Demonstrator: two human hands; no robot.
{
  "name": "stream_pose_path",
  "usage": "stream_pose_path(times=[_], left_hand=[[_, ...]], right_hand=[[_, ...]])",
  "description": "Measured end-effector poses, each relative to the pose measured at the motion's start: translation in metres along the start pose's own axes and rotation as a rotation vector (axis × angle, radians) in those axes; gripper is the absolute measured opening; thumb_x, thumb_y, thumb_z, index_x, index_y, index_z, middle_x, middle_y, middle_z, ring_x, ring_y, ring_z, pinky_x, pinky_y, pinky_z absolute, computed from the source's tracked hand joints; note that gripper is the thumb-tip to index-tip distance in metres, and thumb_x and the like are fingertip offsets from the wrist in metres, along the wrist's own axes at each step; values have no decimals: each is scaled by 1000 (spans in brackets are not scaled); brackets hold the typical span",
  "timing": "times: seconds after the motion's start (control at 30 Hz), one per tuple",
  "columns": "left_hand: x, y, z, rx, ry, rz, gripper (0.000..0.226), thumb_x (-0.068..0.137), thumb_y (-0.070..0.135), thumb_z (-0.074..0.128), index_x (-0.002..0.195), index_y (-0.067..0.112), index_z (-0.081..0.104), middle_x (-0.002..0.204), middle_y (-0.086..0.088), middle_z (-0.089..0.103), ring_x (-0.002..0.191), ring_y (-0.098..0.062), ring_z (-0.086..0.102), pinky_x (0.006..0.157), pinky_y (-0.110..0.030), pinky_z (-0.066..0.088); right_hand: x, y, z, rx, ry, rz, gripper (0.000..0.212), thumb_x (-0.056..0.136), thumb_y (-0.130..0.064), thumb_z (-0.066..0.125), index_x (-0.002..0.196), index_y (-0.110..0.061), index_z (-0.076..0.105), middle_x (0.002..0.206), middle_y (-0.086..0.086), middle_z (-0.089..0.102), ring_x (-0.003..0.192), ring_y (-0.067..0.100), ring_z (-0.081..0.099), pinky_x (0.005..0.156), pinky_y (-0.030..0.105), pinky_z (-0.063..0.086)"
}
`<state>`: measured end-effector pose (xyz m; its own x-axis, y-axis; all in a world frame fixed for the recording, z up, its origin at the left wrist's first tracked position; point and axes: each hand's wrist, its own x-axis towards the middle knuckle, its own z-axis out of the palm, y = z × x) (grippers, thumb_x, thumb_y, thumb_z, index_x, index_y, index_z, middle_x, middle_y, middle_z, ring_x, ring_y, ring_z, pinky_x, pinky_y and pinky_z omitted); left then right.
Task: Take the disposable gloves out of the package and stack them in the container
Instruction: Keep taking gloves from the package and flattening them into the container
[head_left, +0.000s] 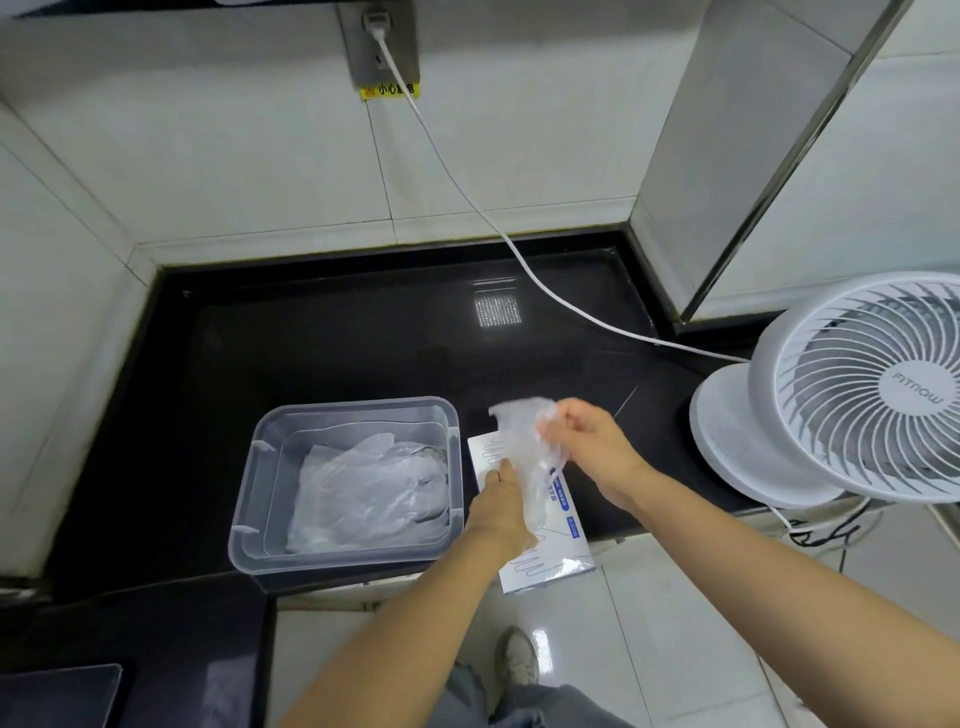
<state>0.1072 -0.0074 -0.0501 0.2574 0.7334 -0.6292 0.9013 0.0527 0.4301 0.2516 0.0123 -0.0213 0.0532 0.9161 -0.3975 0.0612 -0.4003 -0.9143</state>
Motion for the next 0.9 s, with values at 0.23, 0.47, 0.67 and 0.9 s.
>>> stream_pose_path(times=[0.23, 0.47, 0.67, 0.9], left_hand=[[7, 3, -26, -331, -66, 0, 55, 88, 10, 64, 138, 14, 39, 132, -10, 51, 107, -21, 58, 77, -26, 55], [-16, -11, -108, -1350, 38, -54, 59, 94, 53, 45, 118, 3, 63, 108, -15, 69, 98, -29, 67, 90, -38, 53], [-28, -44, -107, -1054, 302, 143, 16, 93, 12, 63, 105, 2, 64, 104, -12, 70, 94, -21, 68, 76, -27, 55], [-43, -86, -115, -1160, 408, 236, 20, 98, 7, 52, 95, 20, 67, 96, 2, 67, 92, -13, 63, 85, -26, 52]], right_hand=[[-3, -35, -11, 105, -55, -73, 37, 79, -6, 60, 114, -16, 56, 98, 11, 66, 84, 23, 66, 69, 33, 53], [-4, -39, 10, 101, -204, -67, 51, 85, 8, 62, 125, -22, 53, 108, 11, 68, 90, 21, 69, 78, 37, 58], [2, -45, 48, -78, -265, -131, 63, 83, 1, 70, 135, -25, 45, 118, 17, 55, 101, 18, 62, 90, 35, 53], [19, -53, 77, -100, -495, 263, 71, 87, -78, 39, 127, -26, 65, 128, -3, 66, 120, 13, 59, 109, 36, 38]])
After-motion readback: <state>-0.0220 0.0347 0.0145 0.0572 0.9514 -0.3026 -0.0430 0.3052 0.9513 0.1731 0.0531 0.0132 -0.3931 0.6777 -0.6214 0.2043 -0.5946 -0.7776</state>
